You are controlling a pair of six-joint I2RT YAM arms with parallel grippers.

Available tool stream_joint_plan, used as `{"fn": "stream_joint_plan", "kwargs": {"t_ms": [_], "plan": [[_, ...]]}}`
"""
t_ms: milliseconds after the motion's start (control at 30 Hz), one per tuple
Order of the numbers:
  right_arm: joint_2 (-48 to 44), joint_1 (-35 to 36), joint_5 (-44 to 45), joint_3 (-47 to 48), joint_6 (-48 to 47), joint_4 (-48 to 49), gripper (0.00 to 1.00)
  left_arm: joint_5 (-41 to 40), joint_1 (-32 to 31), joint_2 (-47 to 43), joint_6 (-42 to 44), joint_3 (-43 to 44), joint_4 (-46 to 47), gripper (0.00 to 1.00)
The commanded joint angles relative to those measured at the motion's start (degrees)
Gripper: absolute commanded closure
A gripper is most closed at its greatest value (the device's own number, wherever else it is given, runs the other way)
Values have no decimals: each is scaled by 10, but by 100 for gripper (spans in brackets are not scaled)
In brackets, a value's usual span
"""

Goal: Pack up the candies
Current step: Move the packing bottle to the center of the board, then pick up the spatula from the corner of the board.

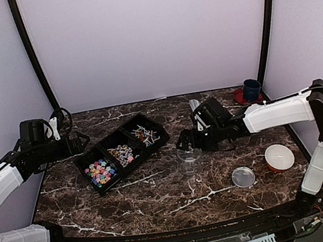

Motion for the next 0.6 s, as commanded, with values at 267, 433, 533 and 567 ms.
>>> {"fn": "stream_joint_plan", "kwargs": {"t_ms": [267,433,533,567], "plan": [[-50,-35,98,103,-92,-98,2,-4,2,-6,-2,-5,9,1],[-31,-65,165,127,-130,-122,2,-5,2,-7,-1,-6,9,1],[-7,-77,197,141,-164,-129,2,-4,3,-7,-1,-6,9,1],[8,-81,209,147,-173,-132,2,-3,3,-7,-1,-6,9,1]]}}
